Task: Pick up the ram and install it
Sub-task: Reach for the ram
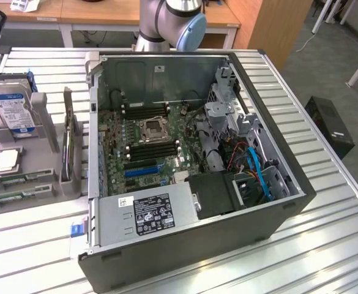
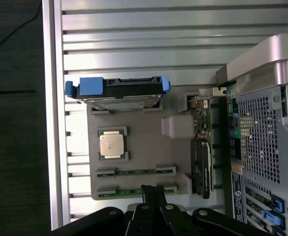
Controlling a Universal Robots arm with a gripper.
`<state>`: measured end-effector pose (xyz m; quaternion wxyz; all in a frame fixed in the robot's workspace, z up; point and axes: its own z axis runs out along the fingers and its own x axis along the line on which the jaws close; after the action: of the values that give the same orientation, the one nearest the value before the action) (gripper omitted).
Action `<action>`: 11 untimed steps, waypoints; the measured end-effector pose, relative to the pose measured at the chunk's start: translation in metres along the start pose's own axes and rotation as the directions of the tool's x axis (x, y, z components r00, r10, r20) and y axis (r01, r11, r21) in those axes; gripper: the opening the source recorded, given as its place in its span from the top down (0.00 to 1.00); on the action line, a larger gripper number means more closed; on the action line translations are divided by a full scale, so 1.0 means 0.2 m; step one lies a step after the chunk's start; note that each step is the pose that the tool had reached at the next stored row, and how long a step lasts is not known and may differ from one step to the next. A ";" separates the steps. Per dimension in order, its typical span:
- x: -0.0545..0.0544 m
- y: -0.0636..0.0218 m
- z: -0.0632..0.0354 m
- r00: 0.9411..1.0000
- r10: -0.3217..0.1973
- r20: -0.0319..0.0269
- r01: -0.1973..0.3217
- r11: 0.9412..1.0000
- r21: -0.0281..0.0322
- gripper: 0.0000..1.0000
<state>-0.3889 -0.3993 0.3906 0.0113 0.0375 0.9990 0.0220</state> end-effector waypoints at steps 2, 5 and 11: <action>0.00 -0.015 -0.001 1.000 0.000 0.000 0.000 1.000 0.000 0.89; 0.00 -0.048 -0.002 1.000 0.000 0.000 0.000 1.000 0.000 0.89; -0.01 -0.100 -0.004 1.000 0.000 0.000 0.000 1.000 0.000 0.89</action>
<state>-0.3888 -0.4194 0.3905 0.0113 0.0374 0.9990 0.0220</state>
